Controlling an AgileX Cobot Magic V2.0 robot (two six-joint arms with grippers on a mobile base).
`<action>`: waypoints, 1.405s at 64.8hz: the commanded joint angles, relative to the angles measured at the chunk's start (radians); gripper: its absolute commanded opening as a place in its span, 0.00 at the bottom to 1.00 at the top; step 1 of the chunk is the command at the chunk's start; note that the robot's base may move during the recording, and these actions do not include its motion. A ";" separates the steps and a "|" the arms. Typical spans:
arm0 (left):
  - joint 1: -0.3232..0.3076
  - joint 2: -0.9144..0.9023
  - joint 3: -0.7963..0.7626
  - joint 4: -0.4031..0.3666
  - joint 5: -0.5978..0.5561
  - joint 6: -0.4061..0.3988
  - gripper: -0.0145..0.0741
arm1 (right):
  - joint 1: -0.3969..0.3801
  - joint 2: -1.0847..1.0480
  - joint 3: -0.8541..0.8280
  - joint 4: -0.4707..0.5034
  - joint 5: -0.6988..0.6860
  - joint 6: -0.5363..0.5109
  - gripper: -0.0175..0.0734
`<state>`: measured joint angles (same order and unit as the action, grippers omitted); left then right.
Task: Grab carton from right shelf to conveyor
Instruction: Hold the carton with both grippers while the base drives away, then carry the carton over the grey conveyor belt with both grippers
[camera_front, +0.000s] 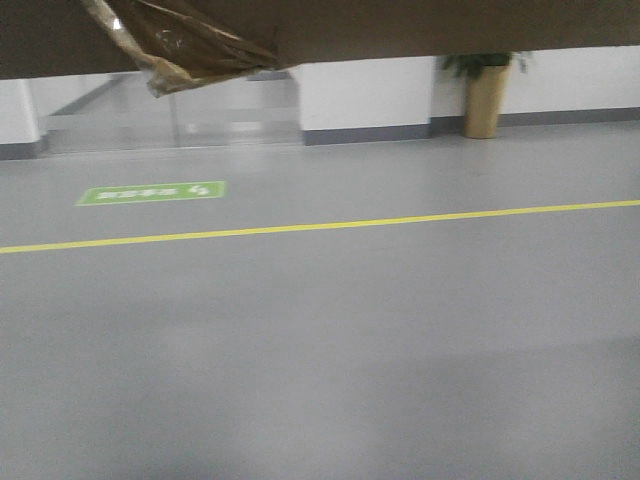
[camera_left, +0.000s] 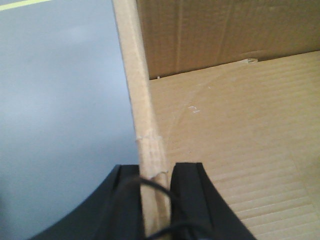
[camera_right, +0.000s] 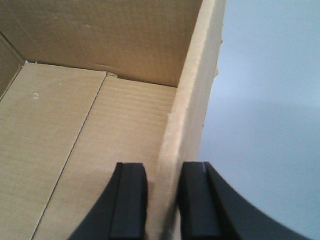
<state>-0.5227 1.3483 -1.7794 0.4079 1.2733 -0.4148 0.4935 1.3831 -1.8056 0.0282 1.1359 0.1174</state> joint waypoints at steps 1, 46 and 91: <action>-0.012 -0.005 -0.007 -0.054 -0.052 0.013 0.15 | 0.010 -0.007 -0.006 0.057 -0.075 -0.012 0.12; -0.012 -0.005 -0.007 -0.032 -0.052 0.013 0.15 | 0.010 -0.007 -0.006 0.057 -0.075 -0.012 0.12; -0.012 -0.005 -0.007 0.104 -0.052 0.013 0.15 | 0.010 -0.007 -0.006 0.057 -0.075 -0.012 0.12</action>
<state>-0.5265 1.3483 -1.7794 0.4834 1.2673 -0.4148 0.4935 1.3882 -1.8056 0.0398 1.1200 0.1174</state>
